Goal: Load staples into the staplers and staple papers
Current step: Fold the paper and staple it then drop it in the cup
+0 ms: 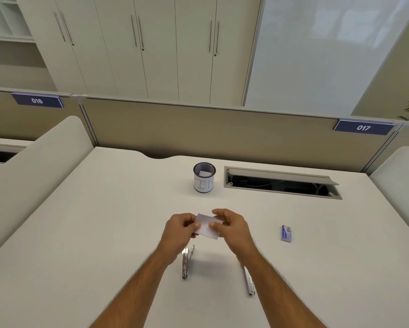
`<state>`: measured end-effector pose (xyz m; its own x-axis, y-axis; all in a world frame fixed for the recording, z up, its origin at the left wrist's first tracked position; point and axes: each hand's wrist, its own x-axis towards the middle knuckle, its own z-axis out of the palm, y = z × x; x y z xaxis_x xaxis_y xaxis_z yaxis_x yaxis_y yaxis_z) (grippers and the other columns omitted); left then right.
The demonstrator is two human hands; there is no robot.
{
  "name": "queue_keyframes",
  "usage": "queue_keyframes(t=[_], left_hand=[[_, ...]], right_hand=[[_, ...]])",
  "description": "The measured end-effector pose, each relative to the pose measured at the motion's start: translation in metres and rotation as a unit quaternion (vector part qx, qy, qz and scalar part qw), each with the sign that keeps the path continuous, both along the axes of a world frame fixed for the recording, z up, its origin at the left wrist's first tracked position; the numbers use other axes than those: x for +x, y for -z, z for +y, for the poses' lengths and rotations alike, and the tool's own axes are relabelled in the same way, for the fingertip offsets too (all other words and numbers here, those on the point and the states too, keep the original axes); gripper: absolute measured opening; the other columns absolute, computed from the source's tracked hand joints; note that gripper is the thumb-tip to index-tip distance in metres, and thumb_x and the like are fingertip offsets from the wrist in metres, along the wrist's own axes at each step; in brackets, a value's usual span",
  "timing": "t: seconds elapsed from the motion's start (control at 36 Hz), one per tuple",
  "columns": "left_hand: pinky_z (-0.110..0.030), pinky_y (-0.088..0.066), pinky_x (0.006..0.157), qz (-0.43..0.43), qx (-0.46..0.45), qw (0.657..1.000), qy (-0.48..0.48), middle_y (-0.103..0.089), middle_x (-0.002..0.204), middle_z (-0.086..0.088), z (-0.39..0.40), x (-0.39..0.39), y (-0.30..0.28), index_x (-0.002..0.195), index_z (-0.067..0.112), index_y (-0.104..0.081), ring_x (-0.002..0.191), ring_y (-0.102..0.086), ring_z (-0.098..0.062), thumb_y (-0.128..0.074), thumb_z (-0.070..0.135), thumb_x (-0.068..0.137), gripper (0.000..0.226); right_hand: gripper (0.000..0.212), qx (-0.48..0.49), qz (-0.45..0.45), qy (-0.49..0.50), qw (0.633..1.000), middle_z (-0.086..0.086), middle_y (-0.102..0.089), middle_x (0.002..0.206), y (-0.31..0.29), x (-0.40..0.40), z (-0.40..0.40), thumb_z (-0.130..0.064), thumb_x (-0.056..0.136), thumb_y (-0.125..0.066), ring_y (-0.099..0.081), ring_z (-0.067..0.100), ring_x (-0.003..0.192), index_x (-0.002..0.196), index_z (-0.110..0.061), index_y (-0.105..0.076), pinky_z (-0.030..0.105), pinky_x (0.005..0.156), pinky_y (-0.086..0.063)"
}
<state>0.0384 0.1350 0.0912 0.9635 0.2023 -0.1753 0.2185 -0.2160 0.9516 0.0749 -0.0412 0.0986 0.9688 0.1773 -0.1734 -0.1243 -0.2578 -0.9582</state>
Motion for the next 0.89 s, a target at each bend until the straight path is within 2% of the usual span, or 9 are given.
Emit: queue_keyframes(t=[0.08, 0.19, 0.28, 0.36, 0.47, 0.61, 0.67, 0.75, 0.89], left_hand=[[-0.026, -0.051, 0.069, 0.006, 0.073, 0.995, 0.060, -0.064, 0.071, 0.002, 0.002, 0.004, -0.004, 0.079, 0.013, -0.072, 0.066, -0.056, -0.011, -0.060, 0.002, 0.095, 0.023], [-0.029, -0.043, 0.069, 0.000, 0.136, 0.987, 0.087, -0.062, 0.075, -0.001, 0.005, 0.008, -0.006, 0.088, 0.008, -0.071, 0.071, -0.050, -0.017, -0.059, 0.004, 0.094, 0.015], [-0.034, -0.053, 0.075, -0.011, 0.082, 0.996, 0.043, -0.068, 0.086, -0.007, 0.009, 0.009, -0.006, 0.102, 0.016, -0.069, 0.074, -0.057, -0.016, -0.063, 0.005, 0.094, 0.015], [-0.041, -0.057, 0.080, -0.018, 0.021, 1.000, -0.013, -0.066, 0.084, -0.007, 0.013, 0.008, -0.003, 0.107, 0.022, -0.064, 0.075, -0.063, -0.017, -0.068, 0.007, 0.092, 0.021], [-0.041, -0.062, 0.080, 0.005, -0.055, 0.998, -0.040, -0.070, 0.084, -0.014, 0.016, 0.008, 0.001, 0.112, 0.018, -0.061, 0.081, -0.071, -0.021, -0.073, 0.012, 0.091, 0.025], [-0.042, -0.063, 0.077, 0.028, -0.133, 0.990, -0.034, -0.075, 0.093, -0.022, 0.025, 0.006, 0.004, 0.099, -0.006, -0.066, 0.082, -0.075, -0.031, -0.069, 0.011, 0.095, 0.018], [-0.038, -0.063, 0.074, 0.028, -0.150, 0.987, -0.050, -0.076, 0.091, -0.021, 0.030, 0.007, 0.006, 0.094, -0.007, -0.067, 0.080, -0.075, -0.027, -0.069, 0.012, 0.096, 0.019], [-0.036, -0.063, 0.072, 0.026, -0.182, 0.981, -0.068, -0.076, 0.086, -0.013, 0.038, 0.010, 0.007, 0.085, -0.001, -0.070, 0.077, -0.075, -0.022, -0.070, 0.016, 0.096, 0.020], [-0.034, -0.062, 0.071, 0.032, -0.193, 0.977, -0.080, -0.076, 0.086, -0.011, 0.053, 0.013, 0.010, 0.082, 0.001, -0.071, 0.078, -0.075, -0.024, -0.069, 0.014, 0.096, 0.019]], right_hand=[[0.019, -0.063, -0.027, -0.046, 0.997, -0.006, -0.076, 0.098, -0.007, 0.004, 0.006, -0.016, 0.090, -0.073, -0.071, 0.009, 0.093, 0.108, -0.020, -0.077, 0.017, 0.075, -0.054], [0.011, -0.129, -0.029, -0.075, 0.988, -0.006, -0.076, 0.086, -0.009, 0.008, 0.013, -0.013, 0.086, -0.070, -0.069, 0.013, 0.081, 0.090, -0.022, -0.077, 0.021, 0.068, -0.053], [0.011, -0.130, -0.005, -0.073, 0.989, -0.004, -0.073, 0.080, -0.007, 0.011, 0.017, -0.011, 0.083, -0.073, -0.063, 0.012, 0.072, 0.080, -0.022, -0.073, 0.022, 0.064, -0.049], [0.008, -0.103, 0.026, -0.050, 0.993, 0.007, -0.075, 0.081, -0.003, 0.012, 0.021, -0.010, 0.082, -0.074, -0.065, 0.016, 0.070, 0.077, -0.016, -0.071, 0.027, 0.063, -0.049], [0.014, -0.016, 0.060, 0.015, 0.998, 0.013, -0.074, 0.081, 0.000, 0.016, 0.028, -0.010, 0.088, -0.072, -0.071, 0.020, 0.067, 0.077, -0.008, -0.065, 0.029, 0.059, -0.052], [0.016, 0.112, 0.119, 0.040, 0.986, 0.023, -0.074, 0.090, 0.001, 0.019, 0.042, -0.008, 0.092, -0.072, -0.073, 0.028, 0.071, 0.081, -0.002, -0.061, 0.033, 0.065, -0.059], [0.016, 0.140, 0.141, 0.033, 0.980, 0.027, -0.074, 0.094, 0.004, 0.020, 0.047, -0.007, 0.092, -0.072, -0.075, 0.030, 0.072, 0.084, 0.000, -0.060, 0.034, 0.065, -0.060], [0.021, 0.163, 0.165, 0.026, 0.972, 0.024, -0.073, 0.085, 0.009, 0.021, 0.052, -0.004, 0.091, -0.072, -0.074, 0.030, 0.070, 0.077, -0.002, -0.056, 0.034, 0.065, -0.061], [0.020, 0.158, 0.173, 0.020, 0.972, 0.022, -0.073, 0.082, 0.018, 0.021, 0.062, -0.001, 0.089, -0.073, -0.075, 0.030, 0.071, 0.077, -0.001, -0.058, 0.033, 0.065, -0.061]])
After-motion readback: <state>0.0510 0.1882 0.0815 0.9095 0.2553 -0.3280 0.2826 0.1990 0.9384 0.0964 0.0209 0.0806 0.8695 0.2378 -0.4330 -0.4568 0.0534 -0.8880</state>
